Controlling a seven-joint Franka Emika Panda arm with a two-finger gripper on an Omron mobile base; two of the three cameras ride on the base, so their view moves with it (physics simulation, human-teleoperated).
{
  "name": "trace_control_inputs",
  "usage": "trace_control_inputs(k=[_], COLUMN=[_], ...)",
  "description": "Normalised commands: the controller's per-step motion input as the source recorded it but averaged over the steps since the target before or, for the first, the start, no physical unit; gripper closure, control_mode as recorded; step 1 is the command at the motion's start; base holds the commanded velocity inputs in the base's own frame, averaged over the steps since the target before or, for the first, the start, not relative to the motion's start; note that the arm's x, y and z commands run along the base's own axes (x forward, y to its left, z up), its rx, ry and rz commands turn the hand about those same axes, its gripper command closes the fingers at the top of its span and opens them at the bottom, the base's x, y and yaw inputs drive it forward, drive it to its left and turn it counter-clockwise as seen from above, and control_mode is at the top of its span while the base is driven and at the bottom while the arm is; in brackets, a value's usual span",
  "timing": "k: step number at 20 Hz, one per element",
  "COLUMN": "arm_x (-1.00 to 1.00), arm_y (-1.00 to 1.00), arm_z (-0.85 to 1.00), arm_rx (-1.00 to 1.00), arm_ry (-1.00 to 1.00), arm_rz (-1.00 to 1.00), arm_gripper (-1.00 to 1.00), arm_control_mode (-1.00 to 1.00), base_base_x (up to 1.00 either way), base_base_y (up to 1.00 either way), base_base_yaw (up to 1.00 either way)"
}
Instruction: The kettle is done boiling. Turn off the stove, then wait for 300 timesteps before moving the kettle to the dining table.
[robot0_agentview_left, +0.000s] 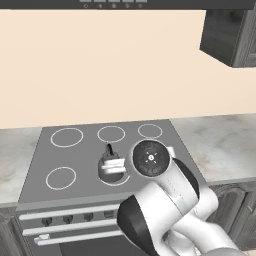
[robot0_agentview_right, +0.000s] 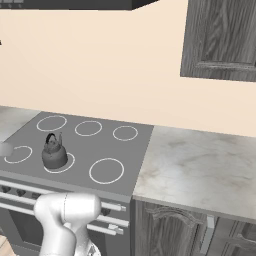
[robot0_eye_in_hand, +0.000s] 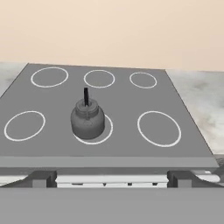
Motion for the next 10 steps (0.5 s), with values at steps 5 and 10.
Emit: trace_control_inputs(k=[5, 10], arm_x=[0.35, 0.37], arm_y=[-0.22, 0.02], arm_z=[-0.07, -0.02], arm_rx=[0.01, 0.0], arm_ry=[0.05, 0.05], arm_rz=[0.0, 0.0], arm_gripper=[-1.0, -1.0], arm_control_mode=[-1.0, -1.0], base_base_x=[0.0, 0.0], base_base_y=[0.0, 0.0], base_base_yaw=[0.0, 0.0])
